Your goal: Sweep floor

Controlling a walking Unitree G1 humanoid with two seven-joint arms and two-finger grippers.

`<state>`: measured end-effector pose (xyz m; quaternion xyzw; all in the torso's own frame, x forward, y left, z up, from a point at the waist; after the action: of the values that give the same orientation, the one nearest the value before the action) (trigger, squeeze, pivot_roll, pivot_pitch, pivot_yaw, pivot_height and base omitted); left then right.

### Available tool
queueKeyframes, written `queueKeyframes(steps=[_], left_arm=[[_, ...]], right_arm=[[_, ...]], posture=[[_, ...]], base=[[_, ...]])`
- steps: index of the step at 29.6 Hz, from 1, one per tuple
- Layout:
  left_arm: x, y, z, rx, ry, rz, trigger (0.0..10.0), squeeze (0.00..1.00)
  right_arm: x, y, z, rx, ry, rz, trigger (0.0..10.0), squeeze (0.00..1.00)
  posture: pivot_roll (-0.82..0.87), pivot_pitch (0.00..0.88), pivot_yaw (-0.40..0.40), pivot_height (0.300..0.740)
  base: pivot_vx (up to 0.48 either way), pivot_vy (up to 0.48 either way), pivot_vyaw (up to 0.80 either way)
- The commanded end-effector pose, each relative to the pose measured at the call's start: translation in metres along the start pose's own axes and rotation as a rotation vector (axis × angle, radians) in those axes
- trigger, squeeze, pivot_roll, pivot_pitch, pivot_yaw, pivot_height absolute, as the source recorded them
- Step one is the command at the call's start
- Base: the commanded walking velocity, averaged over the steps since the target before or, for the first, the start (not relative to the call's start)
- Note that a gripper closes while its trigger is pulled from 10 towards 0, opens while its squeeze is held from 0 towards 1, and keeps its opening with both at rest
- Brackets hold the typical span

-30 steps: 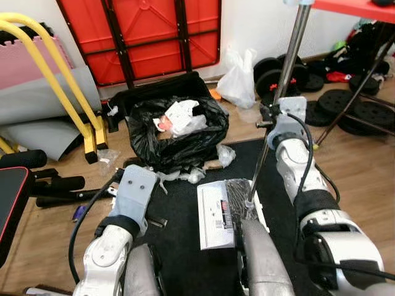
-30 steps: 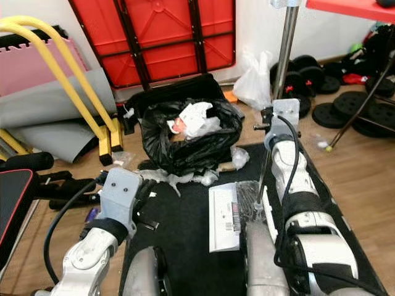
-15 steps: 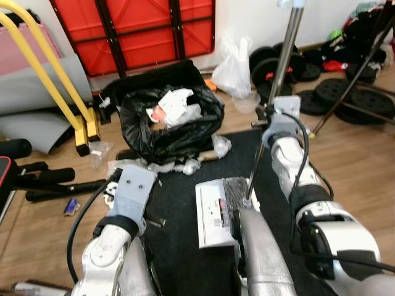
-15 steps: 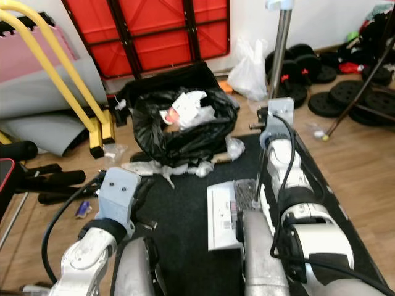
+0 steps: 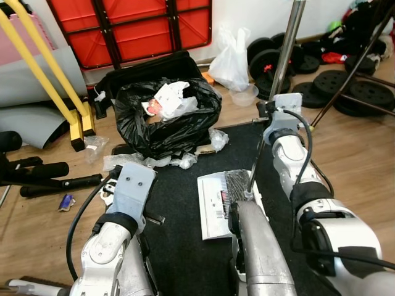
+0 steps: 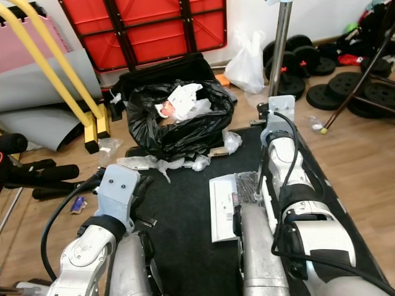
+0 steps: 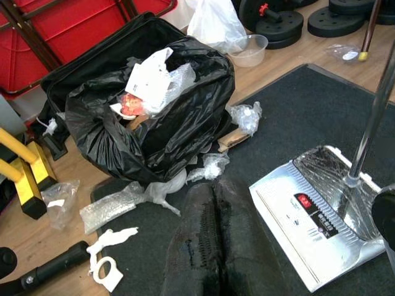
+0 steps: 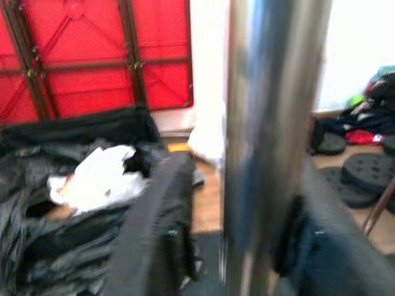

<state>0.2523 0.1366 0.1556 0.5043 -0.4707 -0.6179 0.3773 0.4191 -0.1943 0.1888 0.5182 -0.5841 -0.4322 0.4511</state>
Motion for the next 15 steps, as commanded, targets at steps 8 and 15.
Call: queueKeyframes(steps=[8, 15], left_arm=[[-0.006, -0.004, 0.0, -0.017, 0.051, -0.016, 10.0, 0.0], [-0.011, 0.0, -0.001, 0.021, 0.084, -0.056, 10.0, 0.0]], right_arm=[[0.016, -0.039, 0.034, -0.128, 0.09, -0.012, 10.0, 0.44], [0.003, -0.042, 0.103, -0.141, 0.235, -0.094, 10.0, 0.0]], posture=[[-0.09, 0.094, 0.019, 0.428], [-0.12, 0.081, 0.027, 0.443]], base=[[0.0, 0.0, 0.0], [0.0, 0.0, 0.0]])
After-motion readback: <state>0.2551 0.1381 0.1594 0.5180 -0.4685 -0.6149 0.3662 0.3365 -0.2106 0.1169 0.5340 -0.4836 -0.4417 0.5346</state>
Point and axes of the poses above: a point about 5 cm out from each wrist's last joint towards the gripper, its own z axis pointing back from the gripper into the wrist, its own y axis along the axis of the wrist's last joint, x = y × z, the point moved 3 cm from there along -z, pointing out of the wrist towards the gripper, and after that the axes turned 2 degrees about z, right-handed, at the moved point
